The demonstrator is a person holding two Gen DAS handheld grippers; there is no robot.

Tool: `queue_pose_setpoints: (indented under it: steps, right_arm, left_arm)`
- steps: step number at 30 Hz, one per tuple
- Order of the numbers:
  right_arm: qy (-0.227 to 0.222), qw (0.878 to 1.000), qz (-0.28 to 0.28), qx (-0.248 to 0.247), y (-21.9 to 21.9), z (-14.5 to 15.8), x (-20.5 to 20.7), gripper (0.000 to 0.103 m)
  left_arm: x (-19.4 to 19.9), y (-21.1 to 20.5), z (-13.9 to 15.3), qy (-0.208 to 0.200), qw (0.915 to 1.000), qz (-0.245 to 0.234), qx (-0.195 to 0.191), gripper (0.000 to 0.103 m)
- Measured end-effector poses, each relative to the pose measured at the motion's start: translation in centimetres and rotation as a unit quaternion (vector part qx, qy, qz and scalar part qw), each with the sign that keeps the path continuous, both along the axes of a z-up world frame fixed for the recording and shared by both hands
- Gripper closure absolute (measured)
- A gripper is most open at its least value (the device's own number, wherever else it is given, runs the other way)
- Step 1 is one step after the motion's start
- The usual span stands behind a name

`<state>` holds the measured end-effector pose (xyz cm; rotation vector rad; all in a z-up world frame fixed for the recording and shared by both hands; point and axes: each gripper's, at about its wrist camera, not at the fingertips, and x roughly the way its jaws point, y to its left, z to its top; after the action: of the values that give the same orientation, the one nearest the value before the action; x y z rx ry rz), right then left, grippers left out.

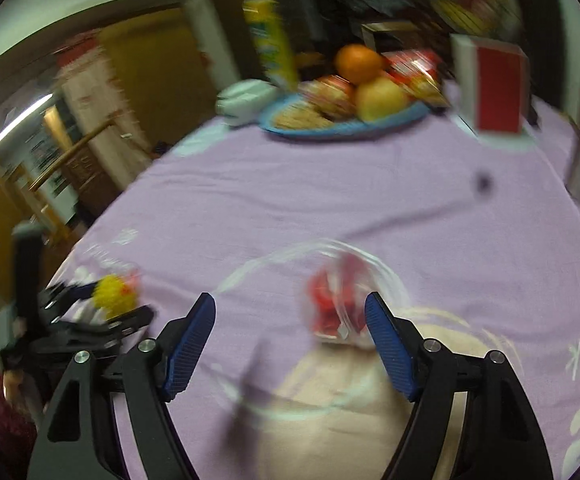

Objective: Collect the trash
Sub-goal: 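Grasp the yellow mesh net with the left gripper while the right grasps the clear cup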

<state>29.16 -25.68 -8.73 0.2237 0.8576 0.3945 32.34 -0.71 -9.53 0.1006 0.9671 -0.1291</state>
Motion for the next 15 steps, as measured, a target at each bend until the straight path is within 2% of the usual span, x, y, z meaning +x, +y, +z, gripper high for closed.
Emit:
queue_pose_setpoints:
  steps: [3, 5, 11, 15]
  right_arm:
    - [-0.038, 0.998, 0.045, -0.009, 1.5, 1.2, -1.3, 0.027]
    - [-0.038, 0.998, 0.046, -0.015, 1.7, 1.3, -1.3, 0.027]
    - [-0.016, 0.998, -0.043, -0.032, -1.4, 0.5, 0.2, 0.027]
    - [0.006, 0.998, -0.047, -0.040, -1.4, -0.7, 0.7, 0.025]
  left_arm:
    - [0.0, 0.0, 0.0, 0.000, 1.0000, 0.000, 0.000, 0.005]
    - [-0.1, 0.0, 0.0, 0.000, 1.0000, 0.000, 0.000, 0.005]
    - [0.0, 0.0, 0.0, 0.000, 1.0000, 0.000, 0.000, 0.005]
    - [0.0, 0.0, 0.0, 0.000, 1.0000, 0.000, 0.000, 0.005]
